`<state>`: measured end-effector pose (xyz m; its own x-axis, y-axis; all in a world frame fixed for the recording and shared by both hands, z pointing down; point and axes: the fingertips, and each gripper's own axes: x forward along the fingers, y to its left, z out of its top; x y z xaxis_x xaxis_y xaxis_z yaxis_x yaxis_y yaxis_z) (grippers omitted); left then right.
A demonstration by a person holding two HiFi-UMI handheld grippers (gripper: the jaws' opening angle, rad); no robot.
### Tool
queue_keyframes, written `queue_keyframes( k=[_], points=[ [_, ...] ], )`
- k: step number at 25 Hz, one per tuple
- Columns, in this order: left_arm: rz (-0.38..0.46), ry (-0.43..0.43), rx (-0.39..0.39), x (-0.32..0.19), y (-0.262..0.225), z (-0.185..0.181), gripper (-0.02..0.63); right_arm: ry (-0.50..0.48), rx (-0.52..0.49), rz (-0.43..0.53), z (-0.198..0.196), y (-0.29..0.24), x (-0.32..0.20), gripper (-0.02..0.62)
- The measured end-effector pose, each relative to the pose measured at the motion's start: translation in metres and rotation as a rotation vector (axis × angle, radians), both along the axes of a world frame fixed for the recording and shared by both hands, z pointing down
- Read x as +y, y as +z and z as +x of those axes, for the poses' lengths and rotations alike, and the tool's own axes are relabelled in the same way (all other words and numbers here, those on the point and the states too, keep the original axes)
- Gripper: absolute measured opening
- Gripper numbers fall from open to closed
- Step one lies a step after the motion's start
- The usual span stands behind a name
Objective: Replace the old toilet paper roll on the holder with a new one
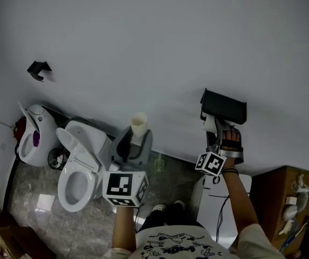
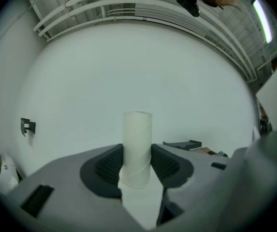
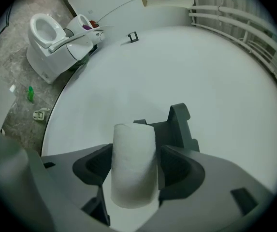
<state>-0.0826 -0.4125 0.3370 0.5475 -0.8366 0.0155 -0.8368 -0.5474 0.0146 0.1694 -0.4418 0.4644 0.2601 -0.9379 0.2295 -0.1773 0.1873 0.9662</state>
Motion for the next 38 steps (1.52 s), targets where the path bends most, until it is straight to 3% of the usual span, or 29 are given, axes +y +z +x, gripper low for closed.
queue_keyframes(
  k=[10, 19, 23, 32, 33, 35, 38],
  points=[
    [0.017, 0.067, 0.019, 0.005, -0.007, 0.018, 0.183, -0.04, -0.156, 0.033, -0.021, -0.013, 0.037, 0.308],
    [0.025, 0.185, 0.042, 0.015, -0.011, 0.055, 0.183, -0.025, -0.411, 0.075, -0.034, -0.035, 0.086, 0.308],
    [0.033, 0.227, 0.062, 0.021, -0.017, 0.069, 0.183, -0.006, -0.605, 0.163, -0.033, -0.065, 0.107, 0.308],
    [0.04, 0.255, 0.081, 0.029, -0.023, 0.089, 0.183, 0.087, -1.212, 0.457, 0.009, -0.125, 0.148, 0.305],
    [0.041, 0.256, 0.082, 0.029, -0.024, 0.091, 0.183, 0.098, -1.255, 0.495, 0.015, -0.129, 0.153, 0.294],
    [0.042, 0.259, 0.086, 0.031, -0.024, 0.093, 0.183, 0.121, -1.322, 0.57, 0.028, -0.136, 0.163, 0.161],
    [0.046, 0.259, 0.087, 0.032, -0.026, 0.096, 0.183, 0.143, -1.37, 0.63, 0.043, -0.14, 0.171, 0.085]
  ],
)
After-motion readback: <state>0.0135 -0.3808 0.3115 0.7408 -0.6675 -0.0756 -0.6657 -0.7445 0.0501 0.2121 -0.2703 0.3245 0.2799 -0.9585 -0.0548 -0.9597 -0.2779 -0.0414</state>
